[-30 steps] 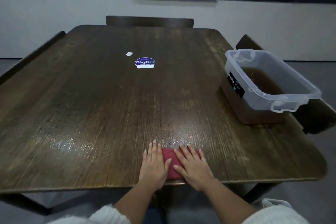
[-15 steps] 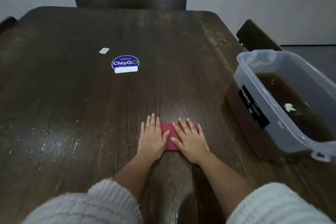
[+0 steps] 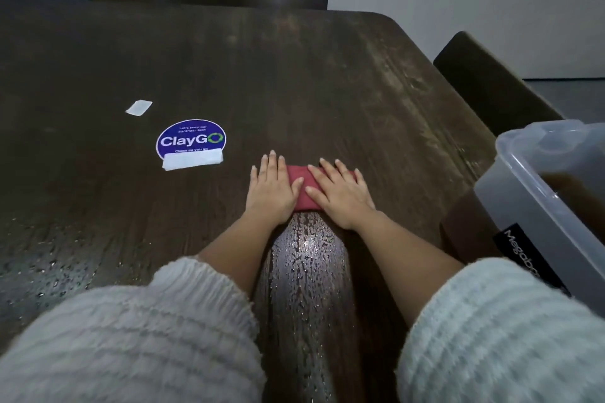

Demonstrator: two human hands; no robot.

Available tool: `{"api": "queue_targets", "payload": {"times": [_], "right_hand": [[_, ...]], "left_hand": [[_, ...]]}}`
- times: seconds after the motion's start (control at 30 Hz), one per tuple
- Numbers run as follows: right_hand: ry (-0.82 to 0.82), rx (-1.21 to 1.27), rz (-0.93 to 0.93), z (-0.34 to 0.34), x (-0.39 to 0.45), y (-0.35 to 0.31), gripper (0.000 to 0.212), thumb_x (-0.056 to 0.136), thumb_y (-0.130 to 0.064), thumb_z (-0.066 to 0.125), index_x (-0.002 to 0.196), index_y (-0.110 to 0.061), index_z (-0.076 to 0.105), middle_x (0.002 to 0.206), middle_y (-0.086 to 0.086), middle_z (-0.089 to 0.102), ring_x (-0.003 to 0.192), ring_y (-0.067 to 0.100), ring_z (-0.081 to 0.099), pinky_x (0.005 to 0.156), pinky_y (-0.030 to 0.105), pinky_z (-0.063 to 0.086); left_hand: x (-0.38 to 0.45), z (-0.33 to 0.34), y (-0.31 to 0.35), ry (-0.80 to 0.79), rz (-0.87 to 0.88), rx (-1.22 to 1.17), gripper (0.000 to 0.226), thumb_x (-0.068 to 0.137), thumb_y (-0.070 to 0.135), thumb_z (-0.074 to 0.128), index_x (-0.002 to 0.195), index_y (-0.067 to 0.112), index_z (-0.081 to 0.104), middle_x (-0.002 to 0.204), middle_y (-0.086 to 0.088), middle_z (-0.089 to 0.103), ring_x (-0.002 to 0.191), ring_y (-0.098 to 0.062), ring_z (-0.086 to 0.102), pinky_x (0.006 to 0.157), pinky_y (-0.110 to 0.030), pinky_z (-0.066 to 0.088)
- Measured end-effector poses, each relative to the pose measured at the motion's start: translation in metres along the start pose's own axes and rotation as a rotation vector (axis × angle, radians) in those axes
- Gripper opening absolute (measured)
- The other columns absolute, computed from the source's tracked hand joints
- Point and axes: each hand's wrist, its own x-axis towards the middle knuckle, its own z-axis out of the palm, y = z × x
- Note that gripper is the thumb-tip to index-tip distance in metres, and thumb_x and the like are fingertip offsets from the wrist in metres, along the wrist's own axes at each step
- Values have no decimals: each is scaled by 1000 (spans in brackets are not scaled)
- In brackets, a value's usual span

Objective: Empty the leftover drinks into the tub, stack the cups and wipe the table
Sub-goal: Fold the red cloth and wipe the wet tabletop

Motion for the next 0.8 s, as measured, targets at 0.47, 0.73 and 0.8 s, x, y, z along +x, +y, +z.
{"api": "queue_targets", "payload": {"times": [0.47,0.73,0.8], "right_hand": [[-77,124,-13,10,-119,-25,82,87,-75,10,155,-31,11,163,-6,10,149,15,2,119,43,-5],[-268,131,150,-31,-159,-43,44,79,-59,68,108,-27,60,112,-3,60,120,21,46,106,43,27],[-344,233,106,-45,-164,-41,29,79,-49,74,84,-26,57,91,-6,59,104,20,53,90,30,40]], "left_hand": [[-115,-2,1,-163,121,50,81,91,63,-6,154,12,4,162,-7,-3,149,-21,-7,118,-43,-6],[-170,-45,13,-271,162,108,72,89,55,54,148,19,32,137,-4,40,133,-25,29,118,-50,-2],[-168,-58,19,-298,148,40,54,84,46,65,131,20,55,128,-5,44,127,-25,34,118,-44,11]]}}
